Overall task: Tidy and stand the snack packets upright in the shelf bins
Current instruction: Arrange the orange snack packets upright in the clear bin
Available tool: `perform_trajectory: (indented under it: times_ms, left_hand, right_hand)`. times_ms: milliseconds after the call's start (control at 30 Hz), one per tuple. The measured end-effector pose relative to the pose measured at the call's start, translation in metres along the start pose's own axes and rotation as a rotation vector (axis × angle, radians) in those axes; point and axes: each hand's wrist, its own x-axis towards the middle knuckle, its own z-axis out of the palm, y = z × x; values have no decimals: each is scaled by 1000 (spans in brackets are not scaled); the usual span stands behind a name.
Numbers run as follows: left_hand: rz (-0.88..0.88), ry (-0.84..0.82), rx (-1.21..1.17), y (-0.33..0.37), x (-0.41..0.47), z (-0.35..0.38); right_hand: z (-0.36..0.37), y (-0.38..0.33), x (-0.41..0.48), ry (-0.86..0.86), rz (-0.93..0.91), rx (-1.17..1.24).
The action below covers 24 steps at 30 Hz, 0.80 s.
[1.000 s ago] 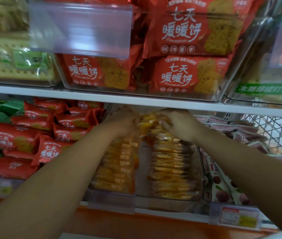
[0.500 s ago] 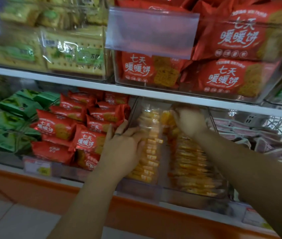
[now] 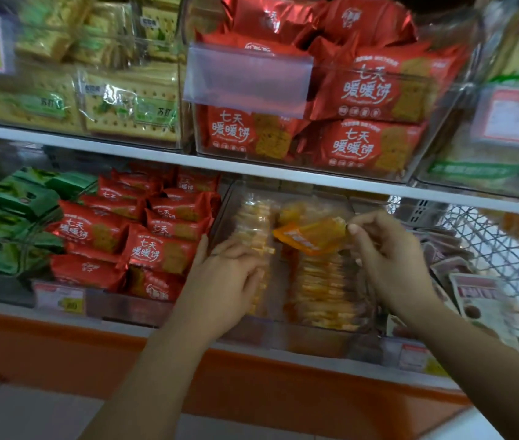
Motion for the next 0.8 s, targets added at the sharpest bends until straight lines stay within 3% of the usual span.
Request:
perform_trajectory:
  times_ms: [267, 800]
  left_hand:
    - [34, -241, 169, 51, -3, 20]
    - [34, -238, 31, 43, 26, 37]
  right_hand:
    - [-71, -20, -32, -51, -5, -59]
    - [-40, -3, -45, -312, -52, -352]
